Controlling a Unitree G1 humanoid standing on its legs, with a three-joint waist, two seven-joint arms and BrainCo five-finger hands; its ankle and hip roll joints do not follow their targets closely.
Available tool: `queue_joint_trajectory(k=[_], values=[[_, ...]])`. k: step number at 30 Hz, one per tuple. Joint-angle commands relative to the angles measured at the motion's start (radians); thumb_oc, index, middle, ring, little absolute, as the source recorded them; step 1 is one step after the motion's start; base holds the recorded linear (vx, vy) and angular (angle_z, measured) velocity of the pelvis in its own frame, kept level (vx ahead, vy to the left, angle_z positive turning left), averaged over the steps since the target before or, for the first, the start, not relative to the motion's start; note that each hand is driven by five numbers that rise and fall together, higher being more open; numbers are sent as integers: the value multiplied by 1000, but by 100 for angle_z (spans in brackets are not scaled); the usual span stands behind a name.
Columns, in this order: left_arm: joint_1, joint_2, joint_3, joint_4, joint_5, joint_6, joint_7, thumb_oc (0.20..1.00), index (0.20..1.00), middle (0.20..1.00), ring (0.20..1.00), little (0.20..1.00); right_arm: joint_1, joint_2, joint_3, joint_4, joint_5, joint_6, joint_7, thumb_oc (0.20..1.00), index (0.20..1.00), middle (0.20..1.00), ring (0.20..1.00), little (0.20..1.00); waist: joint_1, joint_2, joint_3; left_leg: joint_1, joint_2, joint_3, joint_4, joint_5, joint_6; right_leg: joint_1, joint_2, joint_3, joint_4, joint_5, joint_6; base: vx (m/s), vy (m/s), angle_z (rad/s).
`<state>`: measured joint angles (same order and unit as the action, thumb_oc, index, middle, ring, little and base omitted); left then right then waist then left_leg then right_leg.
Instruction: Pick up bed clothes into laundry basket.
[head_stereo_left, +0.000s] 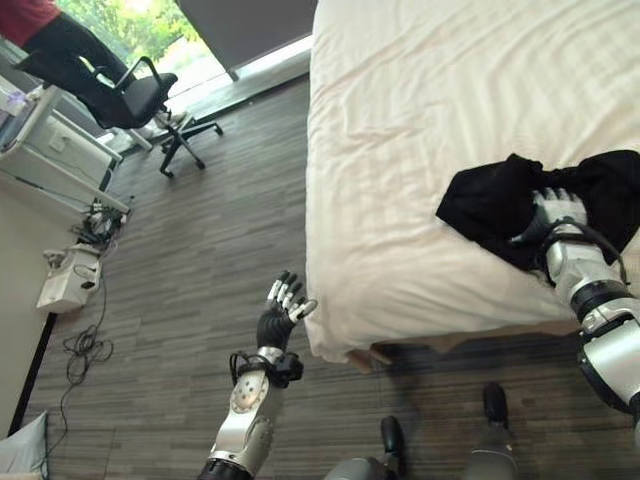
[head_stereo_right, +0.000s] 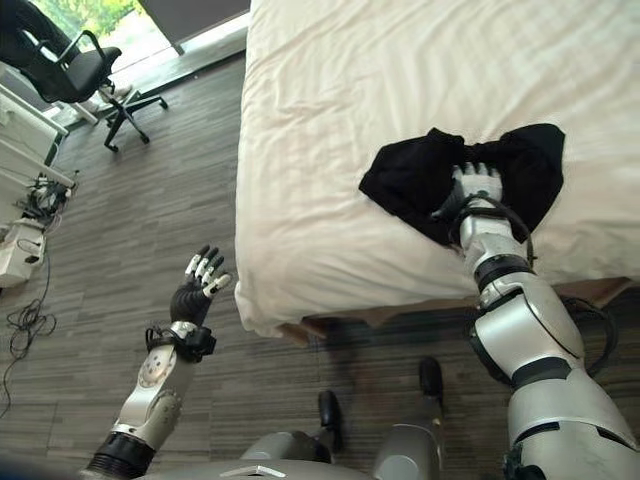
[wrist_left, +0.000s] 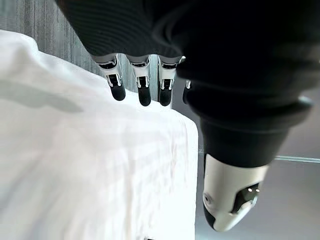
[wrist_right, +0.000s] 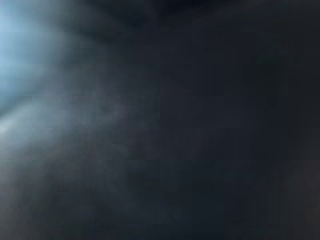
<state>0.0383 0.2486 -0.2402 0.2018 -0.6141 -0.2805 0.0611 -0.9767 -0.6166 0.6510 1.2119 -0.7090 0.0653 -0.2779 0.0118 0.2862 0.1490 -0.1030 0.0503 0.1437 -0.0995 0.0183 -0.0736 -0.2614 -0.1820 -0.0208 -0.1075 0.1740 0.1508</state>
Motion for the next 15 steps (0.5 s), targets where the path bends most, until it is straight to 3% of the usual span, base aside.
queue_joint_trajectory(k=[1, 2, 4, 6, 8, 9, 15], values=[[-89, 33, -10, -34, 8, -52, -4, 1000, 1000, 1000, 1000, 1000, 23, 104, 115, 117, -77, -28, 117, 1000, 1000, 1000, 1000, 1000, 16, -46, 57, -74, -28, -28, 12, 82, -37, 72, -39, 35, 20, -65, -12, 0, 0, 0], [-90, 32, -10, -30, 4, -51, -6, 1000, 1000, 1000, 1000, 1000, 25, 103, 111, 105, -70, -31, 113, 200, 200, 200, 200, 200, 14, -45, 57, -72, -27, -26, 12, 82, -37, 74, -40, 35, 20, -65, -11, 0, 0, 0], [-91, 32, -8, -28, -4, -53, -4, 1000, 1000, 1000, 1000, 1000, 4, 87, 90, 103, -29, -30, 104, 200, 200, 200, 200, 200, 9, -45, 56, -69, -28, -26, 12, 80, -38, 76, -40, 33, 20, -68, -11, 0, 0, 0], [-95, 29, -7, -26, -7, -55, 10, 1000, 1000, 1000, 1000, 1000, -13, 72, -7, 104, 146, -31, 57, 200, 200, 200, 200, 200, 2, -45, 56, -68, -27, -24, 12, 79, -37, 77, -39, 35, 20, -68, -10, 0, 0, 0], [-106, 21, -5, 4, -8, -57, 31, 1000, 1000, 1000, 1000, 1000, -6, 87, -169, 106, 461, -45, 43, 200, 200, 200, 200, 200, -4, -45, 60, -64, -25, -21, 12, 76, -36, 79, -41, 35, 20, -68, -9, 0, 0, 0], [-112, 21, -4, 7, -5, -53, 39, 1000, 1000, 1000, 1000, 1000, -14, 80, -201, 92, 535, -52, 23, 200, 200, 200, 200, 200, -7, -46, 61, -64, -24, -19, 12, 75, -36, 77, -41, 35, 20, -67, -8, 0, 0, 0], [-126, 24, 9, 45, -9, -57, 68, 1000, 1000, 1000, 1000, 1000, -93, 53, -264, 59, 792, -100, -18, 200, 200, 200, 200, 200, -23, -61, 71, -54, -20, -7, 12, 70, -35, 78, -40, 42, 20, -66, -8, -3, 10, -2]])
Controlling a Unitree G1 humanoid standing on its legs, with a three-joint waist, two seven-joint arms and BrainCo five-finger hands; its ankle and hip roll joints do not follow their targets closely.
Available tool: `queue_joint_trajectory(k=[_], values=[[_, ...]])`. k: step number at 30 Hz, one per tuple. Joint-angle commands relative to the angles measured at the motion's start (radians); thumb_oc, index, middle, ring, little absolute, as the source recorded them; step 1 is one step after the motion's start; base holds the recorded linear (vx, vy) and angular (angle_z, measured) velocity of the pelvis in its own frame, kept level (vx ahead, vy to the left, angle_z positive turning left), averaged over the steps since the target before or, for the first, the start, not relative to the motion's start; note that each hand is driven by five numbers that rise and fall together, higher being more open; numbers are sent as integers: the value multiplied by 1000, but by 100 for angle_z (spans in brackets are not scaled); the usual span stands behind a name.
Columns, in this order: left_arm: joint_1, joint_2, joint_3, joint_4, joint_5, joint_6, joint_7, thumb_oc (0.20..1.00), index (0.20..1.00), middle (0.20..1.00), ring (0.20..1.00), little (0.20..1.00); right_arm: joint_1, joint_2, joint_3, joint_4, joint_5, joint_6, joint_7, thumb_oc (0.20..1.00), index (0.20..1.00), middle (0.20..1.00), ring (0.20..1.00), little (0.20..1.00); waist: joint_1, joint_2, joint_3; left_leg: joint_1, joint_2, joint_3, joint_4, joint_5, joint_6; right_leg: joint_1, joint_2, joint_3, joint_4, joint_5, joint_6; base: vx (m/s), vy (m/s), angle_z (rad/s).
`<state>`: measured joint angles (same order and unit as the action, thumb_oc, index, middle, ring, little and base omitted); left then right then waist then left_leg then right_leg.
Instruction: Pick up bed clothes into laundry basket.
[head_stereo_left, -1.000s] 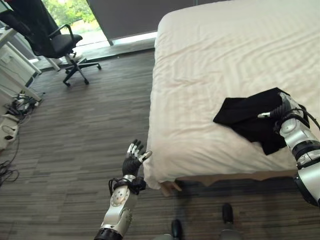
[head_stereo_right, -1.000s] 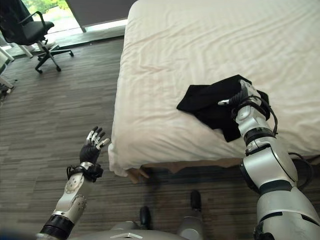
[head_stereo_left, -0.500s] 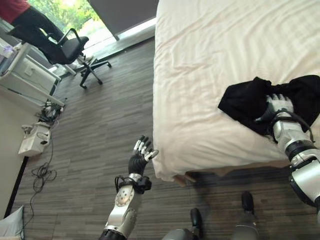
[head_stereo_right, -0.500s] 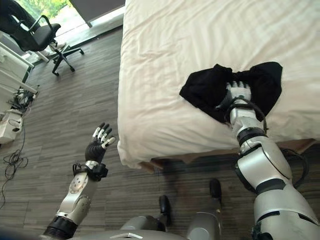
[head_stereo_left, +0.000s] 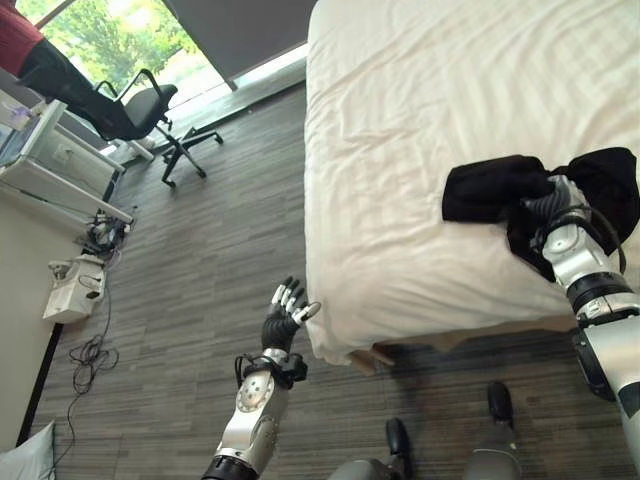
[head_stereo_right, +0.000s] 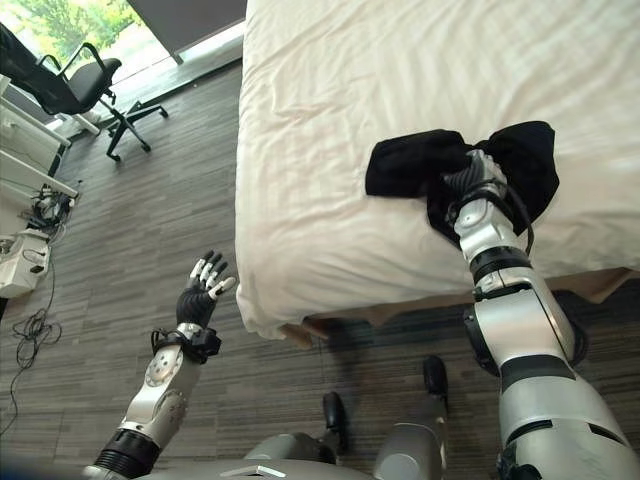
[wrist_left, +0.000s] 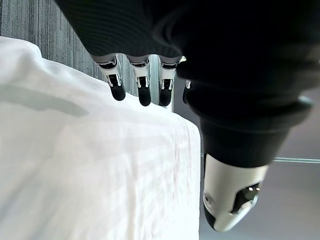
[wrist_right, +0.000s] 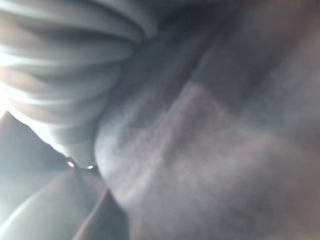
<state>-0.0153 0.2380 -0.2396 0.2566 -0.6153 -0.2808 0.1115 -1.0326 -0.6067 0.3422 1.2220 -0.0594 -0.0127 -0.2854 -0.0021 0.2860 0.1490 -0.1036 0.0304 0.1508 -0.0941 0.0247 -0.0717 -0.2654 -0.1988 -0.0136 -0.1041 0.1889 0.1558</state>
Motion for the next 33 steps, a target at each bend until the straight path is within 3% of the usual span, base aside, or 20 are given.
queue_joint_trajectory(k=[1, 4, 8, 13, 15, 17, 19, 21, 24, 27, 33], values=[[-78, 32, 5, -15, -10, -58, 19, 1000, 1000, 1000, 1000, 1000, -40, 49, 29, 57, 177, -25, -17, 200, 200, 200, 200, 200, -9, -61, 71, -51, 0, -14, 7, 62, -36, 83, -24, 35, 17, -81, -13, -9, 18, -7], [-77, 38, 2, -34, -16, -59, 20, 1000, 1000, 1000, 1000, 1000, -50, 48, -62, 69, 387, -60, -18, 200, 200, 200, 200, 200, -8, -63, 71, -47, 0, -16, 7, 59, -34, 87, -25, 33, 17, -83, -13, -2, 3, -2], [-72, 43, -19, -49, -15, -57, 26, 1000, 1000, 1000, 1000, 1000, -48, 82, -246, 97, 847, -131, -7, 200, 200, 200, 200, 200, -1, -58, 72, -40, -1, -16, 7, 52, -31, 92, -28, 28, 17, -88, -13, 6, 8, 0], [-46, 48, -30, -60, -13, -60, 14, 1000, 1000, 1000, 1000, 1000, -4, 174, -438, 6, 1322, -282, 74, 200, 200, 200, 200, 200, 6, -47, 65, -31, -4, -17, 7, 43, -29, 101, -30, 25, 17, -96, -12, 0, 0, 0], [-46, 44, -34, -52, -20, -63, 13, 1000, 1000, 1000, 1000, 1000, -1, 210, -487, -46, 1412, -349, 91, 200, 200, 200, 200, 200, 7, -44, 57, -30, -5, -19, 7, 42, -28, 101, -29, 25, 17, -98, -13, 0, 0, 0], [-45, 34, -38, -34, -33, -66, 15, 1000, 1000, 1000, 1000, 1000, 10, 239, -513, -106, 1420, -409, 92, 200, 200, 200, 200, 200, 7, -40, 49, -27, -6, -21, 7, 40, -27, 107, -32, 22, 17, -100, -13, 34, 21, 0], [-46, 33, -38, -30, -34, -68, 18, 1000, 1000, 1000, 1000, 1000, 13, 246, -512, -131, 1406, -429, 91, 200, 200, 200, 200, 200, 7, -40, 47, -26, -7, -22, 7, 40, -26, 109, -32, 22, 17, -100, -13, 0, 0, 0], [-51, 31, -29, -9, -31, -78, 35, 1000, 1000, 1000, 1000, 1000, 48, 287, -472, -329, 1294, -502, 54, 200, 200, 200, 200, 200, 1, -47, 34, -18, -7, -24, 7, 36, -24, 118, -30, 21, 17, -102, -12, 36, 19, 1], [-50, 35, -25, 7, -29, -82, 38, 1000, 1000, 1000, 1000, 1000, 61, 296, -444, -413, 1239, -514, 30, 200, 200, 200, 200, 200, 0, -57, 32, -15, -5, -23, 7, 34, -24, 122, -28, 20, 17, -102, -13, 0, 0, 0], [-48, 44, -13, 9, -10, -83, 44, 1000, 1000, 1000, 1000, 1000, 120, 307, -398, -626, 1150, -530, 12, 200, 200, 200, 200, 200, -11, -80, 29, -9, -2, -24, 7, 30, -22, 129, -21, 21, 17, -99, -13, 0, 0, 0], [-28, 48, 1, 6, 20, -66, 44, 1000, 1000, 1000, 1000, 1000, 240, 329, -433, -854, 1067, -567, -24, 200, 200, 200, 200, 200, -27, -119, 10, 12, 6, -21, 7, 16, -15, 146, -14, 19, 19, -104, -13, 9, 2, 0]])
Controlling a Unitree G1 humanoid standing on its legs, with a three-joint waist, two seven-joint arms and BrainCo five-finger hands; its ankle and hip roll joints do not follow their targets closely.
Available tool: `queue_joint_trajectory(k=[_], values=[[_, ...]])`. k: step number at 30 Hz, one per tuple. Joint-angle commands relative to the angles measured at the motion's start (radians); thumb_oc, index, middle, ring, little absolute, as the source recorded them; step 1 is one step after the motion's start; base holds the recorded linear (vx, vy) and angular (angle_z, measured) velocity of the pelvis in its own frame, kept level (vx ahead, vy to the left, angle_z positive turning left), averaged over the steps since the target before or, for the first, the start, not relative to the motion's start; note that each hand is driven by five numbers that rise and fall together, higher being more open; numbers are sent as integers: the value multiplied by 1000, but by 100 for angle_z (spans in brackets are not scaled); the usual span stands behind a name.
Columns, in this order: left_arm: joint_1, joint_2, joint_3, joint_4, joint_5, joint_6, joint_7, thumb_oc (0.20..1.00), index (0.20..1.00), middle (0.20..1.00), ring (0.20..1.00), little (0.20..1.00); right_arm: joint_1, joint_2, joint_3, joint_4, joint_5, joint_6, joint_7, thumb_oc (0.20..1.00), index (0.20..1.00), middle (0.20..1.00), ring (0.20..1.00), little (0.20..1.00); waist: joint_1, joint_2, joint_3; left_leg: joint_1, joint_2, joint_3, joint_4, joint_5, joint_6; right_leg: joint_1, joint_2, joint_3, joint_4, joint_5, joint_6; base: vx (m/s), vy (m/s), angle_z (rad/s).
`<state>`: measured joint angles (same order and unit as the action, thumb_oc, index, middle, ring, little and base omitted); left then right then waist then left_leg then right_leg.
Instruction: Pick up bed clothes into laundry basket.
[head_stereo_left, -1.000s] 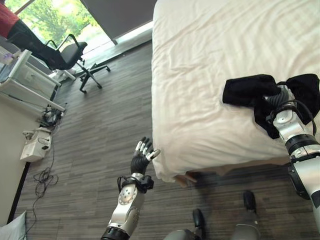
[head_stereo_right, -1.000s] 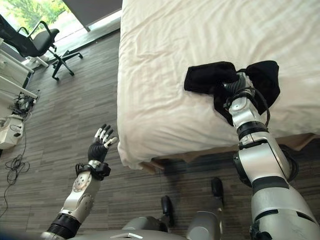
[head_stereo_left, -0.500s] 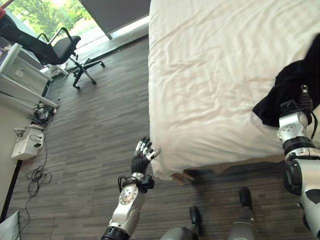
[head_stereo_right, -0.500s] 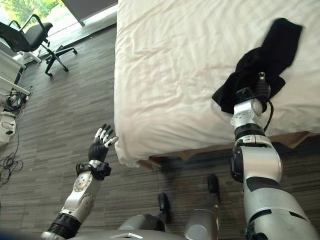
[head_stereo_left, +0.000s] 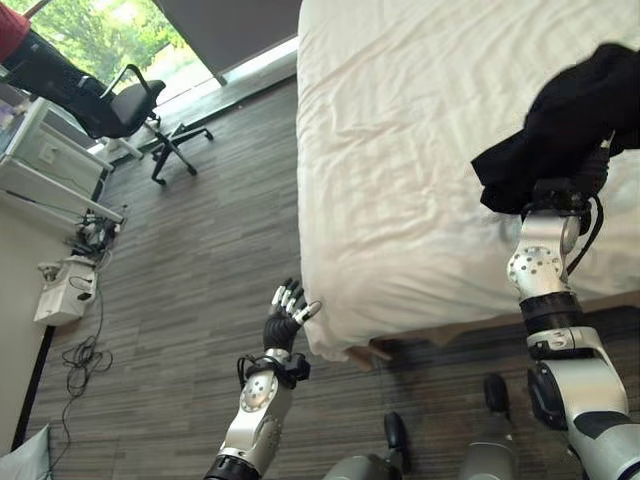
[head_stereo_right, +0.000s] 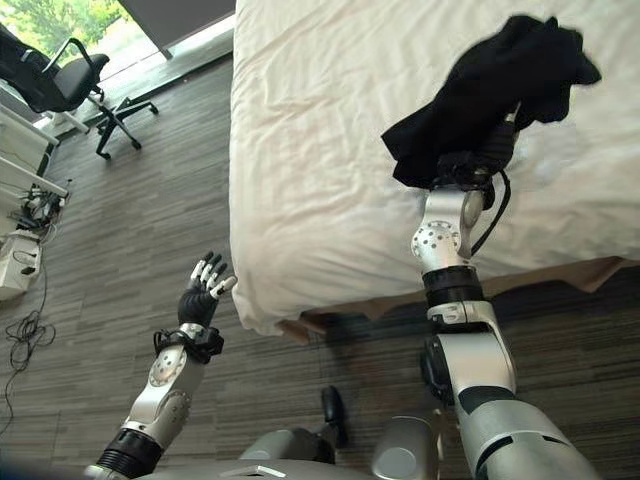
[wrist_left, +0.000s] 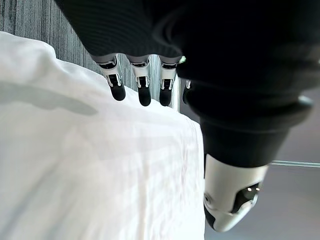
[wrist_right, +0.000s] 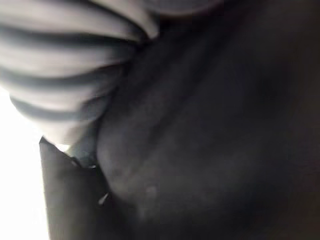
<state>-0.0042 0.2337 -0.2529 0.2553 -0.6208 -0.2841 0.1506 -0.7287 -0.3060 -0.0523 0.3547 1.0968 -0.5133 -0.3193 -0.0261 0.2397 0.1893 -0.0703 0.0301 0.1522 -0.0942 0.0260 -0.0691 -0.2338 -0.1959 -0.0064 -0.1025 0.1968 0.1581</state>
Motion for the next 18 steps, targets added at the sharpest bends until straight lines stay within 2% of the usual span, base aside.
queue_joint_trajectory(k=[1, 5, 9, 13, 14, 15, 18], values=[[-36, 53, 17, 11, 27, -61, 3, 1000, 1000, 1000, 1000, 1000, -46, 24, -48, -14, -104, -70, 3, 200, 200, 200, 200, 200, -6, -83, -36, -16, 8, -21, 7, 11, -16, 120, -16, 11, 17, -113, -15, 0, 0, 0], [-26, 53, 29, 33, 52, -36, 1, 1000, 1000, 1000, 1000, 1000, 71, 13, -86, -129, -127, -81, -8, 200, 200, 200, 200, 200, -27, -127, -61, 20, 12, -14, 7, -6, -7, 144, -9, 16, 23, -118, -13, 39, 20, -3], [-18, 54, 46, 38, 68, -17, 3, 1000, 1000, 1000, 1000, 1000, 166, 25, -141, -196, -131, -92, -16, 200, 200, 200, 200, 200, -44, -153, -79, 44, 14, -8, 7, -18, 0, 158, -4, 22, 29, -123, -10, 21, 17, -3], [0, 46, 68, 62, 79, 3, 3, 1000, 1000, 1000, 1000, 1000, 291, 72, -187, -228, -83, -92, -4, 200, 200, 200, 200, 200, -66, -184, -100, 73, 15, 10, 7, -34, 10, 171, 0, 35, 29, -122, -3, 9, 38, -11], [7, 47, 84, 65, 85, 7, 2, 1000, 1000, 1000, 1000, 1000, 352, 92, -213, -225, -40, -98, 13, 200, 200, 200, 200, 200, -83, -195, -106, 80, 13, 27, 7, -40, 14, 168, 2, 48, 24, -110, 4, -13, 50, -29], [9, 49, 84, 64, 85, 7, 2, 1000, 1000, 1000, 1000, 1000, 356, 93, -214, -223, -34, -99, 20, 200, 200, 200, 200, 200, -80, -197, -108, 82, 13, 31, 7, -41, 14, 167, 1, 51, 24, -109, 5, -24, 59, -31], [6, 52, 108, 90, 97, 20, -2, 1000, 1000, 1000, 1000, 1000, 455, 119, -262, -200, 21, -89, 38, 200, 200, 200, 200, 200, -107, -212, -108, 83, 13, 56, 7, -45, 14, 151, 1, 68, 23, -91, 17, -48, 49, -23]])
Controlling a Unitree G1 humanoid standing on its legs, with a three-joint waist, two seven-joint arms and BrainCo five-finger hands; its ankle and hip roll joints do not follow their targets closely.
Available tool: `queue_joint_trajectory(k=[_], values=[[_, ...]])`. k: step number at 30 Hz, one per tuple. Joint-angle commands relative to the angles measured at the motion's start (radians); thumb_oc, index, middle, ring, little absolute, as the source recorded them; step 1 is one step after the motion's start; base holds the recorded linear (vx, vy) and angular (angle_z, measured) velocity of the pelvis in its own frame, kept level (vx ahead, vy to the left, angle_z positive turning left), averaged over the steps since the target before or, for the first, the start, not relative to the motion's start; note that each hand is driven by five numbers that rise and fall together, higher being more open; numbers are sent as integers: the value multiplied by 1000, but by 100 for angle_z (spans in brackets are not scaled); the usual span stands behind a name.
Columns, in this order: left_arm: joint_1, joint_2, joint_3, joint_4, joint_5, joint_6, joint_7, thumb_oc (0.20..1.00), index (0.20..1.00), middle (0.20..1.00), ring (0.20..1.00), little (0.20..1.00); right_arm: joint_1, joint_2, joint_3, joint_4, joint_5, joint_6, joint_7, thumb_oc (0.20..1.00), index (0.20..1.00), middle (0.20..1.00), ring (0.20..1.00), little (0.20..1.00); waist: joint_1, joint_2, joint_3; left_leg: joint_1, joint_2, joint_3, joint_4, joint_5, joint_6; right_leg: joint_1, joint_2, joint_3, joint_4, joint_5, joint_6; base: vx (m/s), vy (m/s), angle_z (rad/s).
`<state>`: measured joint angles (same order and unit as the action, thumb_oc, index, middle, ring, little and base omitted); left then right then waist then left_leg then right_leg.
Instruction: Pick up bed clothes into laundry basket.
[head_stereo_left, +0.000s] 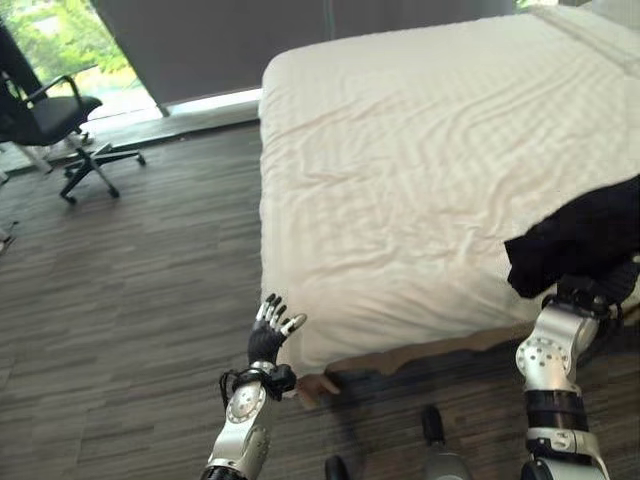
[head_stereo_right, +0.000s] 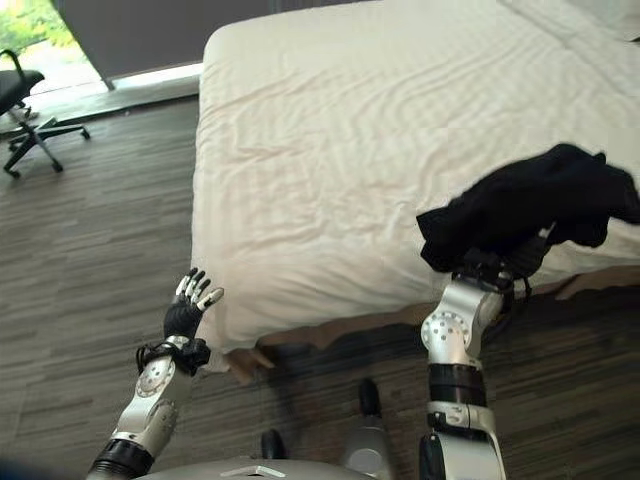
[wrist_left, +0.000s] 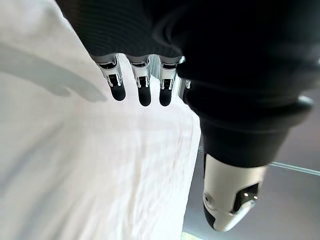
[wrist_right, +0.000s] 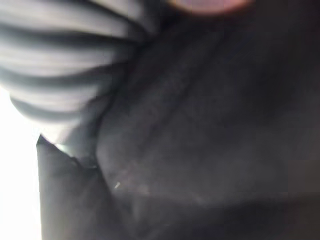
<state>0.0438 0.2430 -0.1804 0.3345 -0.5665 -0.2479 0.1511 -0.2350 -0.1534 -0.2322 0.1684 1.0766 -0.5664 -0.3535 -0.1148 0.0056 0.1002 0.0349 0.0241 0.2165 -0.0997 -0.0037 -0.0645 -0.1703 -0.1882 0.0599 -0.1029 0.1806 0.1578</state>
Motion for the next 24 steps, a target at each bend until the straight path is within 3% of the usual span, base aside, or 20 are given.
queue_joint_trajectory(k=[1, 3, 4, 5, 6, 7, 8, 10, 11, 12, 14, 15, 17, 18, 19, 20, 21, 22, 23, 24], values=[[-47, 47, 50, 17, 50, -15, 2, 1000, 1000, 1000, 1000, 1000, -7, -23, -94, -22, 64, -30, 86, 200, 200, 200, 200, 200, -35, 16, -12, -25, 17, 4, 12, -15, 11, 75, -7, 9, 25, -58, 27, -92, 49, -20], [-49, 55, 64, 15, 57, -17, 8, 1000, 1000, 1000, 1000, 1000, 28, -12, -91, -37, 77, -24, 103, 200, 200, 200, 200, 200, -47, 9, -7, -29, 18, 23, 12, -16, 13, 52, -3, 24, 30, -44, 36, -76, 47, -26], [-56, 69, 69, 29, 84, -8, 8, 1000, 1000, 1000, 1000, 1000, 91, 2, -96, -47, 118, -14, 136, 200, 200, 200, 200, 200, -76, 6, 7, -27, 19, 68, 12, -19, 15, 16, -2, 45, 61, -17, 55, -96, 53, -57], [-62, 82, 75, 15, 88, -9, 12, 1000, 1000, 1000, 1000, 1000, 119, 11, -104, -64, 136, -9, 152, 200, 200, 200, 200, 200, -88, 9, 26, -24, 28, 96, 12, -17, 14, -15, -2, 24, 107, -3, 58, -163, 55, -79], [-74, 96, 83, 12, 88, -9, 14, 1000, 1000, 1000, 1000, 1000, 139, 27, -105, -79, 150, -11, 166, 200, 200, 200, 200, 200, -87, 16, 43, -22, 46, 124, 12, -8, 14, -32, -7, -57, 175, -31, 48, -221, 96, -122], [-103, 124, 82, 4, 103, -9, 15, 1000, 1000, 1000, 1000, 1000, 179, 27, -95, -98, 168, -8, 188, 200, 200, 200, 200, 200, -106, 34, 57, -14, 72, 189, 12, 4, 18, -21, -26, -215, 310, -128, 7, -166, 95, -137], [-103, 124, 82, 5, 103, -9, 14, 1000, 1000, 1000, 1000, 1000, 180, 27, -95, -98, 169, -9, 189, 200, 200, 200, 200, 200, -107, 32, 58, -12, 72, 189, 12, 3, 17, -22, -27, -215, 317, -132, 7, -116, 116, -163], [-114, 136, 92, -4, 90, -16, 9, 1000, 1000, 1000, 1000, 1000, 190, 26, -96, -114, 188, -11, 207, 200, 200, 200, 200, 200, -104, 29, 44, 28, 70, 267, 12, -11, 22, 15, -31, -291, 415, -207, -6, 37, 44, -133], [-116, 127, 103, -9, 74, -21, 13, 1000, 1000, 1000, 1000, 1000, 187, 29, -86, -123, 192, -11, 211, 200, 200, 200, 200, 200, -99, 22, 31, 36, 70, 306, 13, -12, 21, 31, -40, -336, 401, -219, -13, 90, -49, -203], [-93, 114, 125, -16, 59, -22, 6, 1000, 1000, 1000, 1000, 1000, 187, 36, -68, -139, 194, -2, 223, 200, 200, 200, 200, 200, -72, 9, 0, 66, 72, 413, 22, -24, 16, 79, -58, -432, 300, -215, -19, 35, -78, -252], [-84, 103, 127, -21, 56, -21, -4, 1000, 1000, 1000, 1000, 1000, 203, 38, -68, -144, 213, -2, 241, 200, 200, 200, 200, 200, -77, 5, -11, 73, 82, 450, 63, -40, 8, 102, -39, -413, 241, -216, -20, 71, -204, -270], [-79, 97, 121, -27, 54, -22, -7, 1000, 1000, 1000, 1000, 1000, 218, 41, -73, -144, 228, 1, 253, 200, 200, 200, 200, 200, -86, 1, -15, 66, 108, 473, 131, -50, -9, 108, -15, -373, 215, -215, -29, 104, -352, -183], [-88, 80, 102, -18, 35, -33, -11, 1000, 1000, 1000, 1000, 1000, 211, 36, -55, -173, 232, -10, 262, 200, 200, 200, 200, 200, -97, -12, -10, 24, 198, 491, 335, -68, -44, 124, 15, -333, 190, -243, -55, 106, -335, -85], [-94, 76, 84, -18, 34, -31, -18, 1000, 1000, 1000, 1000, 1000, 221, 28, -39, -182, 238, -5, 271, 200, 200, 200, 200, 200, -110, -19, -9, 16, 231, 486, 401, -42, -59, 133, 39, -295, 182, -252, -70, 138, -282, -97], [-94, 71, 72, -18, 41, -32, -22, 1000, 1000, 1000, 1000, 1000, 234, 21, -23, -182, 238, -3, 274, 200, 200, 200, 200, 200, -109, -21, -6, 6, 269, 458, 482, -15, -82, 146, 69, -253, 169, -257, -84, 125, -206, -202], [-78, 60, 54, -11, 52, -34, -20, 1000, 1000, 1000, 1000, 1000, 248, 11, 11, -187, 247, 10, 282, 200, 200, 200, 200, 200, -87, -16, 7, -24, 274, 319, 544, 18, -100, 162, 111, -156, 144, -252, -94, 87, -117, -224], [-77, 60, 53, -11, 53, -34, -20, 1000, 1000, 1000, 1000, 1000, 249, 10, 11, -188, 248, 10, 283, 200, 200, 200, 200, 200, -87, -15, 6, -26, 275, 318, 546, 18, -101, 162, 112, -156, 142, -252, -94, -46, -14, -255], [-54, 45, 56, -11, 29, -37, -14, 1000, 1000, 1000, 1000, 1000, 259, 10, 48, -197, 246, 16, 290, 200, 200, 200, 200, 200, -63, -22, 5, -43, 197, 163, 515, 2, -56, 135, 114, -92, 141, -217, -94, -49, 34, -193], [-31, 36, 62, -30, 31, -34, -15, 1000, 1000, 1000, 1000, 1000, 271, 3, 69, -198, 251, 29, 293, 200, 200, 200, 200, 200, -48, -33, 0, -55, 144, 71, 476, -35, -32, 122, 110, -33, 139, -201, -88, -33, 53, -160], [-12, 19, 81, -44, 21, -37, -11, 1000, 1000, 1000, 1000, 1000, 261, -1, 112, -183, 258, 55, 308, 200, 200, 200, 200, 200, -7, -40, 15, -58, 51, -143, 403, -106, -11, 102, 148, 106, 154, -180, -79, 33, 31, -146]])
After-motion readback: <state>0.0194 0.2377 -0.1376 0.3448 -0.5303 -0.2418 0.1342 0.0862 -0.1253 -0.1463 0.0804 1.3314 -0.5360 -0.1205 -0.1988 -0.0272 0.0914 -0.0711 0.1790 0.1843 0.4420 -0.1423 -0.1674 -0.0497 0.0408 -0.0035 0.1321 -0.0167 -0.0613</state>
